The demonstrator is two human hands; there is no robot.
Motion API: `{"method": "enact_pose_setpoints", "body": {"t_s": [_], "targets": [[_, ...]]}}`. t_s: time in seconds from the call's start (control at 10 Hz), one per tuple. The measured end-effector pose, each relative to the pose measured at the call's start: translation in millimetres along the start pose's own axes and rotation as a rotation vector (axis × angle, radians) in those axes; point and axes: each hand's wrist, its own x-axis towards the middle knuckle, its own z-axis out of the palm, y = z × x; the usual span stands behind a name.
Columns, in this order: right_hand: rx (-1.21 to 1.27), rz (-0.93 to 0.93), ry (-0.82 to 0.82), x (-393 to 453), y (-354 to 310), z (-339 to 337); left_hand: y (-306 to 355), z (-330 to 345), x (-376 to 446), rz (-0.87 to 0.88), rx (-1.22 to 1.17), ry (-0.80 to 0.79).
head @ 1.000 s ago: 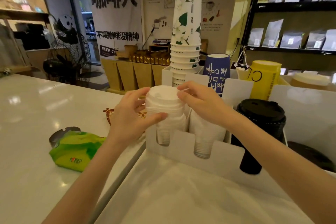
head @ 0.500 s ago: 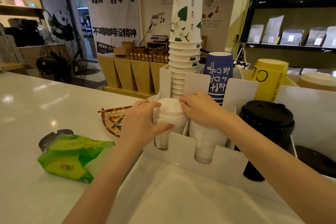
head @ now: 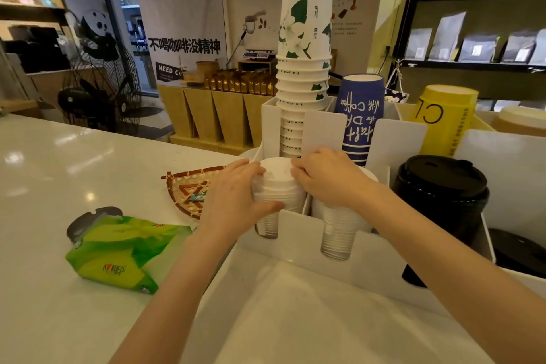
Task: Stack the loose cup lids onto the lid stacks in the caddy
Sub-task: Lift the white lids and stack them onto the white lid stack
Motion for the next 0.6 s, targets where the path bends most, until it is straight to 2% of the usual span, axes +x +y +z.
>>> {"method": "enact_pose_setpoints", "body": {"t_s": [0.2,0.4,0.5,0.6], "targets": [[-0.19,-0.009,0.051,-4.9,-6.2,1.5,4.2,-6.4,-1.9,-0.034,0.005,-0.07],[-0.214,-0.03,0.148,-11.8,-3.6,4.6,7.0,-10.3,0.3,-0.033,0.042,-0.177],[-0.065,-0.061,0.259,-33.7,-7.5,-1.8,4.5,-7.9,1.3,-0.042,0.017,-0.25],[0.18,-0.044,0.379,-71.5,-8.8,-15.8,10.0,-9.4,1.1,-0.031,-0.04,-0.226]]}}
